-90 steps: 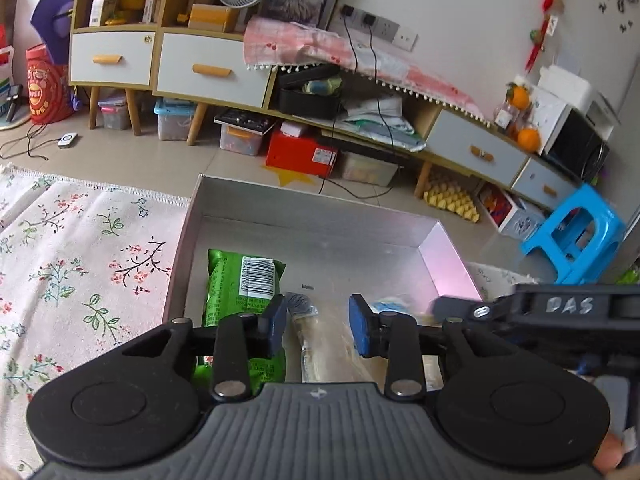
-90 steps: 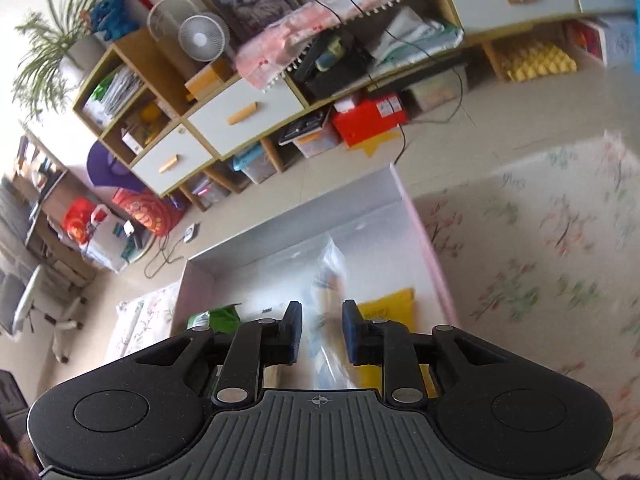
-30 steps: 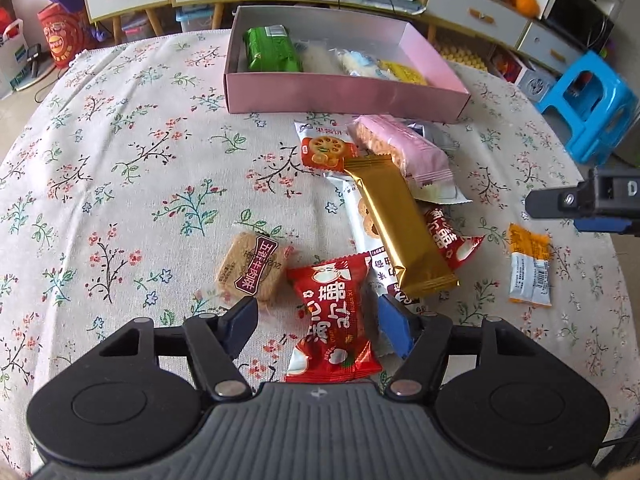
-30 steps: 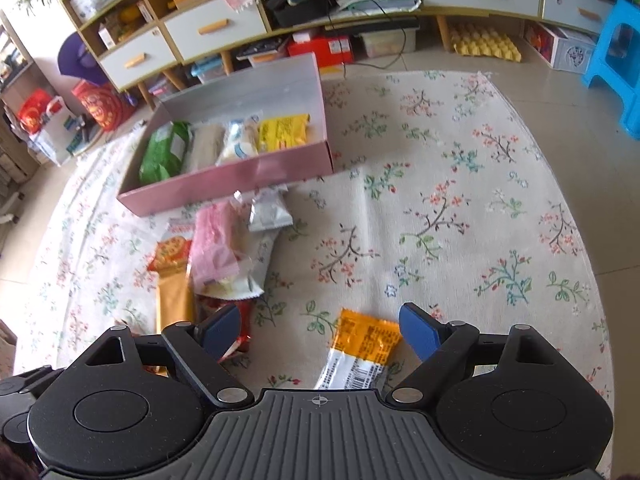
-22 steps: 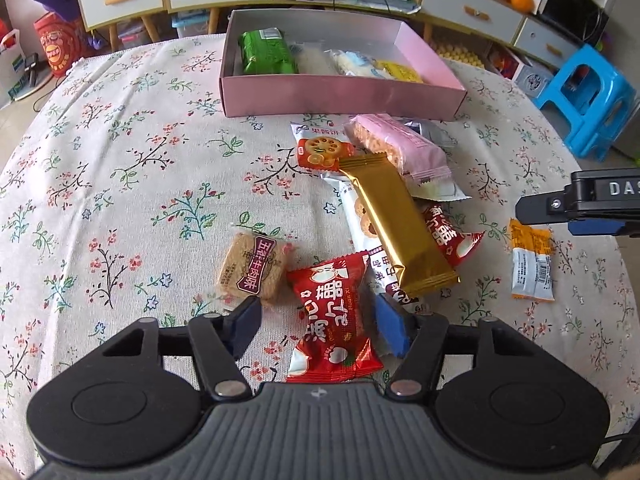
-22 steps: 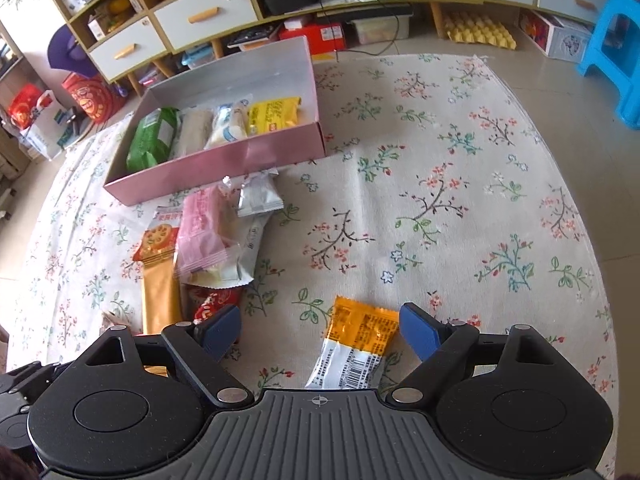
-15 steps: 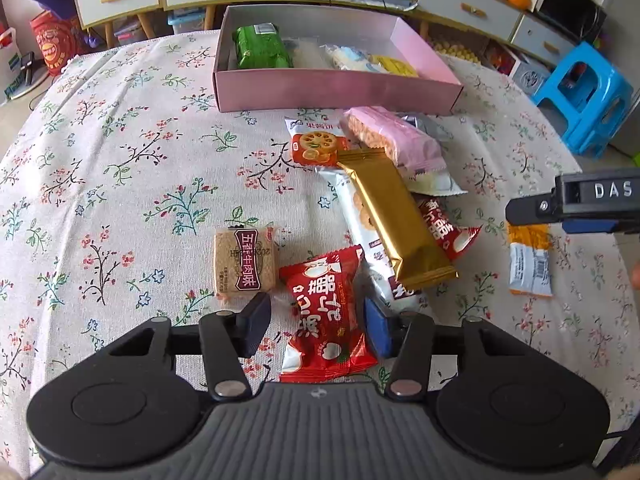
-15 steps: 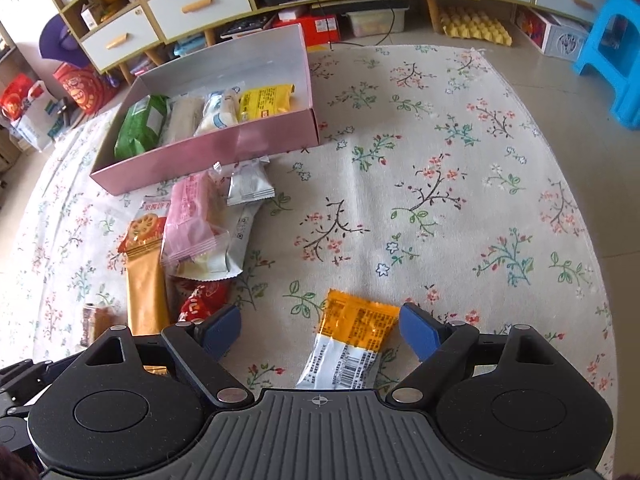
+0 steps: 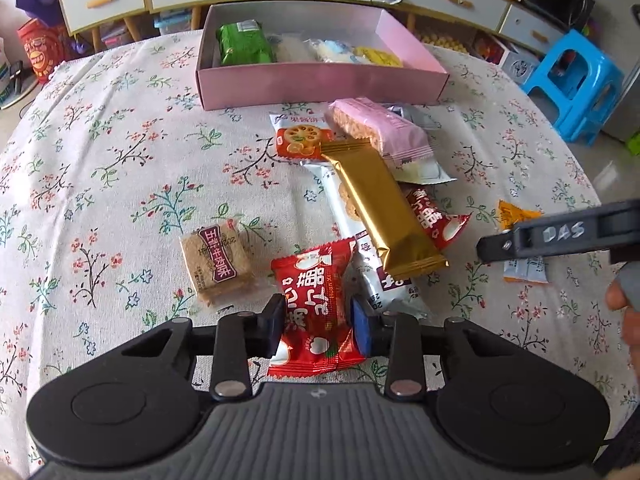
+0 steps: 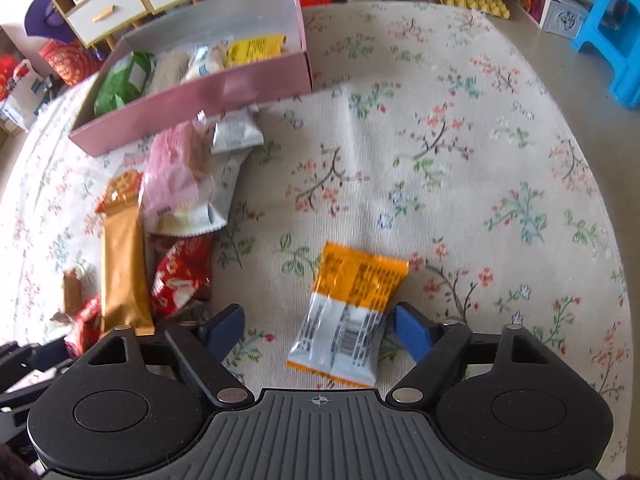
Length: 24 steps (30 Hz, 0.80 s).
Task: Organize snacks
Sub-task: 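Grasp the red candy bag with the left tool while the right tool grasps the orange-and-white bar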
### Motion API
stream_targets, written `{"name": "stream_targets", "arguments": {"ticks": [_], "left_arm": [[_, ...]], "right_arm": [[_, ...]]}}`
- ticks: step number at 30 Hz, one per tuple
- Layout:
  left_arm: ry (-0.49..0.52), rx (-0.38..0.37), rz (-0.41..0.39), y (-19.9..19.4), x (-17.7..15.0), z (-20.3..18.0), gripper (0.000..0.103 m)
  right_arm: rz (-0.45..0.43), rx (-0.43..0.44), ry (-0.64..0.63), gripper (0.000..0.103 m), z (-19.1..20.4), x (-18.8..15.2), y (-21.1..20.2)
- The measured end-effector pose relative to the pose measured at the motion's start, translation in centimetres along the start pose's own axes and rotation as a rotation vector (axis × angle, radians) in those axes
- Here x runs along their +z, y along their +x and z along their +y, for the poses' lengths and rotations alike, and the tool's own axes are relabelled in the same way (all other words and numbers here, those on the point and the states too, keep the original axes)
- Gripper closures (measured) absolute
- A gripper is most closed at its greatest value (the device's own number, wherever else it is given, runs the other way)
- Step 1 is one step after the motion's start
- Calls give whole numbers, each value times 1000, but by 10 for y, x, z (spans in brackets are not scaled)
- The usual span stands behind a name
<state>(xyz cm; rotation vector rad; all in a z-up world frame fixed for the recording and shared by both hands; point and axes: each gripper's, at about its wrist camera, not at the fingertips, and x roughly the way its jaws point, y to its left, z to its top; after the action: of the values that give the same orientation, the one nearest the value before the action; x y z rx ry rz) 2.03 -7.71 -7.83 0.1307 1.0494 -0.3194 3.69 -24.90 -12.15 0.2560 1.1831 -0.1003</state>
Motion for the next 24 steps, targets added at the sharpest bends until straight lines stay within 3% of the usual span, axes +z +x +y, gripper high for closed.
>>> {"name": "stream_targets", "arguments": {"ticks": [2, 4, 5, 24], "left_arm": [[11, 3, -18, -3, 1, -2, 71], [21, 4, -38, -6, 2, -5, 71], [25, 4, -46, -7, 2, -6, 71], [-49, -59, -128, -24, 14, 4, 71]], "right_arm": [[-18, -20, -19, 33, 4, -2, -1], [-27, -24, -18, 48, 4, -1, -3], [-30, -26, -15, 63, 3, 0, -4], [-143, 36, 19, 65, 0, 11, -27]]}}
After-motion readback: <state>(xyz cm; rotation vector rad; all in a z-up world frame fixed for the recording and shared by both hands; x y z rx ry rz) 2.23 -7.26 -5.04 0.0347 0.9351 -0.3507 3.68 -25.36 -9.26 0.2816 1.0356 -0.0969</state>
